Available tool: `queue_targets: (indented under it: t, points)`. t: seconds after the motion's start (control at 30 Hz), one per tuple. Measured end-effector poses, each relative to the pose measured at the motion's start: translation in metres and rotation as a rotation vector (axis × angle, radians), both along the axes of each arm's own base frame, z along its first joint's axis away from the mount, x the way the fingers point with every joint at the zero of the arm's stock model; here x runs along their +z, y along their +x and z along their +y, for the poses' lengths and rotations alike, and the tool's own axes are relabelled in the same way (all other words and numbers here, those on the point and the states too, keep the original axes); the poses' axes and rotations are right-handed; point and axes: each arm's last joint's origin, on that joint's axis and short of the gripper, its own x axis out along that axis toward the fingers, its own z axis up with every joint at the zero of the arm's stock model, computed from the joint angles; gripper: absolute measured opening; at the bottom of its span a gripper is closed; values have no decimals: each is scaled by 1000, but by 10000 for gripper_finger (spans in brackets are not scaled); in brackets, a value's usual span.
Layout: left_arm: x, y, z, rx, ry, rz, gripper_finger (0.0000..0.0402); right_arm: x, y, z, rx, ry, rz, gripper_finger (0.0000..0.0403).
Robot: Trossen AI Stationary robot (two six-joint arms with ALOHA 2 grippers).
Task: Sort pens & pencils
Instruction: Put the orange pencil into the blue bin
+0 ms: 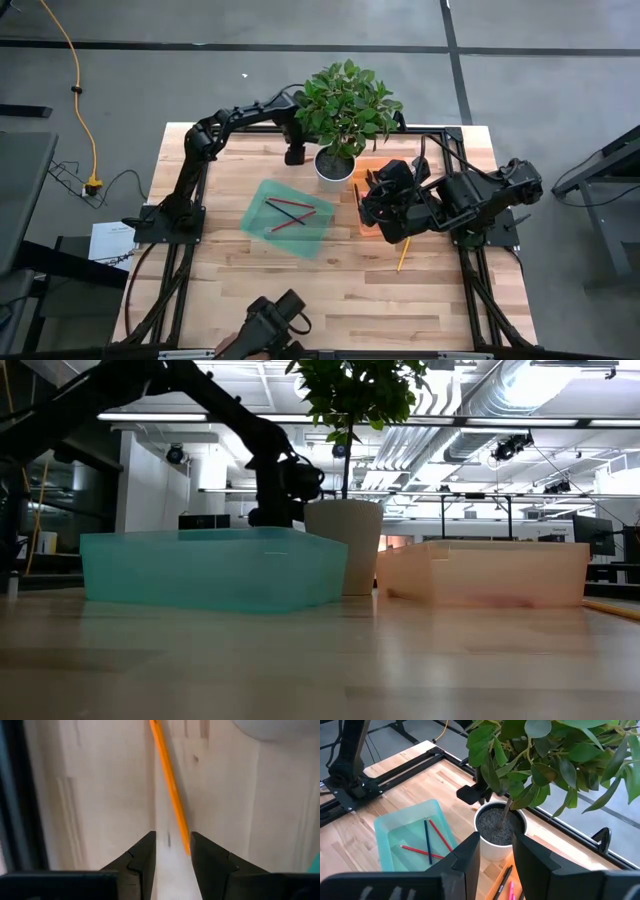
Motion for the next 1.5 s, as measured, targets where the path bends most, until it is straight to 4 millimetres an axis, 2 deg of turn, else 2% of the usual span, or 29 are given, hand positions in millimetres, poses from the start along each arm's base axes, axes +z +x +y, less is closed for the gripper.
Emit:
queue_targets:
  t: [0.5, 0.77, 1.5]
  points:
    - [-11, -4, -5, 7, -37, 33, 106, 0, -1, 0, 0, -3, 7, 107]
    - [-30, -4, -6, 13, -85, 88, 106, 0, -1, 0, 0, -4, 9, 107]
    - [-28, -2, 0, 5, 58, 146, 106, -1, -3, -1, -1, -12, 32, 107]
